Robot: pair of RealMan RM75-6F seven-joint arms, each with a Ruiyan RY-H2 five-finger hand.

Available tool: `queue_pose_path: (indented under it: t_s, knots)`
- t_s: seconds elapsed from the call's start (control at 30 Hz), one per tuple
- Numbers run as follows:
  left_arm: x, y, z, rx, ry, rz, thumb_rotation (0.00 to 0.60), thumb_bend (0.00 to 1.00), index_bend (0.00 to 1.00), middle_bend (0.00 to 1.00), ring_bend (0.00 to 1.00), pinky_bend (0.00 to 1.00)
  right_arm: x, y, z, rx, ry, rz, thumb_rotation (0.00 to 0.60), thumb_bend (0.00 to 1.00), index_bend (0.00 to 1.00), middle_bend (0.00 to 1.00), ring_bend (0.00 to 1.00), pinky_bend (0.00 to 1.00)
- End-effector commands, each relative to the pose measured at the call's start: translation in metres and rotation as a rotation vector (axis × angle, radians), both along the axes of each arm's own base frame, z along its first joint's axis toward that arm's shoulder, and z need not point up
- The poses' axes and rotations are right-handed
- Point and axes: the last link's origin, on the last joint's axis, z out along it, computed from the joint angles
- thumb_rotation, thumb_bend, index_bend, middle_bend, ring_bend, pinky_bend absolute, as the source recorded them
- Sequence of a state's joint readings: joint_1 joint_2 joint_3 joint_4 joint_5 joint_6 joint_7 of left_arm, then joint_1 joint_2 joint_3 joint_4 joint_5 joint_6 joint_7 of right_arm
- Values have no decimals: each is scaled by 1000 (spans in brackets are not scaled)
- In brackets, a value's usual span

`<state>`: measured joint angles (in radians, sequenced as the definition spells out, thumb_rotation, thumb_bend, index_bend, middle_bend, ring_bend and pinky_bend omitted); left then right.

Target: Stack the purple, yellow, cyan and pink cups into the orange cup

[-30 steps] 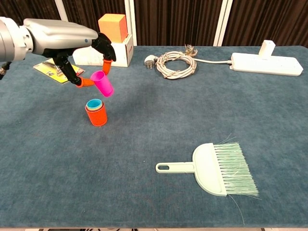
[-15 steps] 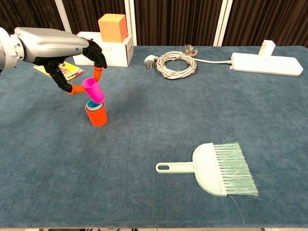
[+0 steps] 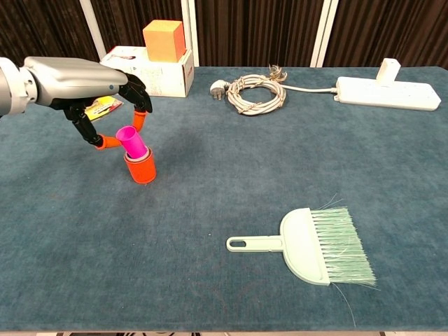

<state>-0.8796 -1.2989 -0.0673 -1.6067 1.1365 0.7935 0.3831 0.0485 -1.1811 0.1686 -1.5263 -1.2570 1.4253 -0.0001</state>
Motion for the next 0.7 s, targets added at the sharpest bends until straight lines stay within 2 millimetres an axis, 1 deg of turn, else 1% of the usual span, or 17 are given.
queue_pose_path:
  t_s: [0.03, 0.13, 0.17, 0.23, 0.33, 0.4, 0.47, 0.6, 0.67, 0.7]
  knots:
    - [1, 1, -3, -4, 1, -4, 600, 335, 477, 195, 0, 0, 0, 0, 0, -1, 0, 1, 600, 337, 118, 46, 94, 51]
    - [-1, 1, -5, -7, 7, -2, 600, 335, 470, 193, 0, 0, 0, 0, 0, 2, 0, 0, 600, 337, 118, 46, 94, 51]
    - [-3, 1, -6, -9, 13, 1, 600, 333, 454, 191, 0, 0, 0, 0, 0, 2, -1, 0, 600, 337, 118, 46, 94, 51]
    - [-6, 1, -6, -12, 25, 6, 600, 325, 396, 182, 0, 0, -1, 0, -1, 3, -1, -1, 600, 337, 118, 46, 94, 51]
    - [-12, 1, -6, -20, 49, 21, 600, 309, 276, 168, 0, 0, -1, 0, -1, 4, -1, -3, 600, 337, 118, 46, 94, 51]
    - [-15, 1, -5, -25, 62, 30, 600, 306, 237, 163, 0, 0, -1, 0, -1, 4, 0, -3, 600, 337, 118, 46, 94, 51]
    - [-17, 1, -3, -29, 72, 38, 600, 305, 223, 161, 0, 0, -1, 0, -1, 5, 1, -2, 600, 337, 118, 46, 94, 51]
    - [-12, 1, 2, -12, 51, 39, 600, 305, 206, 157, 0, 0, 0, 0, -1, 4, 0, -1, 600, 337, 119, 46, 94, 51]
    - [-8, 1, 8, 8, 25, 36, 600, 305, 202, 156, 0, 0, 0, 0, 0, 2, 0, 0, 600, 337, 119, 46, 94, 51]
    - [-5, 0, 14, 33, -6, 37, 600, 306, 200, 154, 0, 0, 1, 0, 0, 1, -2, 2, 600, 337, 119, 45, 94, 51]
